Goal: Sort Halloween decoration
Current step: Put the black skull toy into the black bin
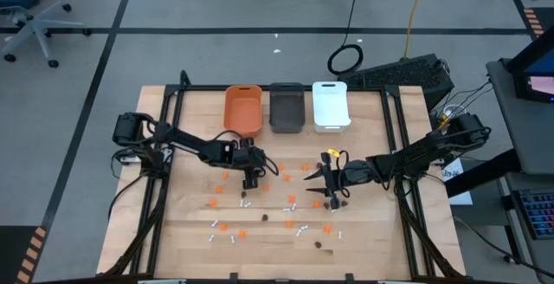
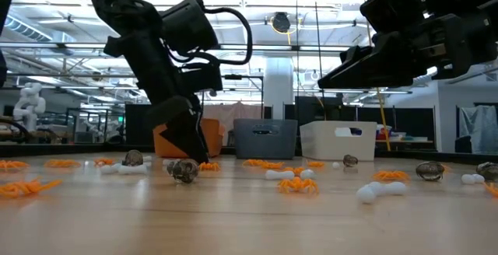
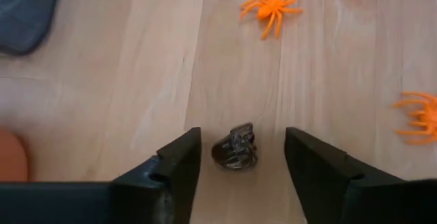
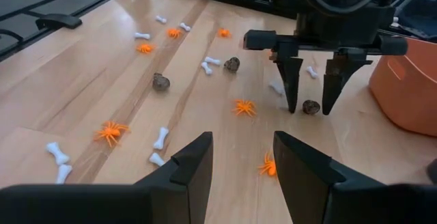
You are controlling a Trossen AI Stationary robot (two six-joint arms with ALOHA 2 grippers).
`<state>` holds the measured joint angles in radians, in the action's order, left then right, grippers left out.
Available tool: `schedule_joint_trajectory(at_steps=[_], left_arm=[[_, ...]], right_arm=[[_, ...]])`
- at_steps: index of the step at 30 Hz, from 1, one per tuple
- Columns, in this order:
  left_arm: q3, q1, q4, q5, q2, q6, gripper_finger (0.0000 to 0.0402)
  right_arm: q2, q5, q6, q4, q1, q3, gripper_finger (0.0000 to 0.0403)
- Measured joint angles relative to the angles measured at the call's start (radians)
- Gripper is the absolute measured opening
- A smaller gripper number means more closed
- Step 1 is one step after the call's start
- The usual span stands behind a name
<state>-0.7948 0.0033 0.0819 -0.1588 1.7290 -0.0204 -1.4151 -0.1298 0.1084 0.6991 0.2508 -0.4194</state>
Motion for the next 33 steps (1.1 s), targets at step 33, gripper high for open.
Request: schedule_joint_trajectory(at_steps=[33], left_arm=[[-0.053,-0.042,0.025,-0.006,-0.012,0.011,0.0056]], right_arm=[[0.0,0.0,-0.01,0.0,0.0,0.0,0.0139]])
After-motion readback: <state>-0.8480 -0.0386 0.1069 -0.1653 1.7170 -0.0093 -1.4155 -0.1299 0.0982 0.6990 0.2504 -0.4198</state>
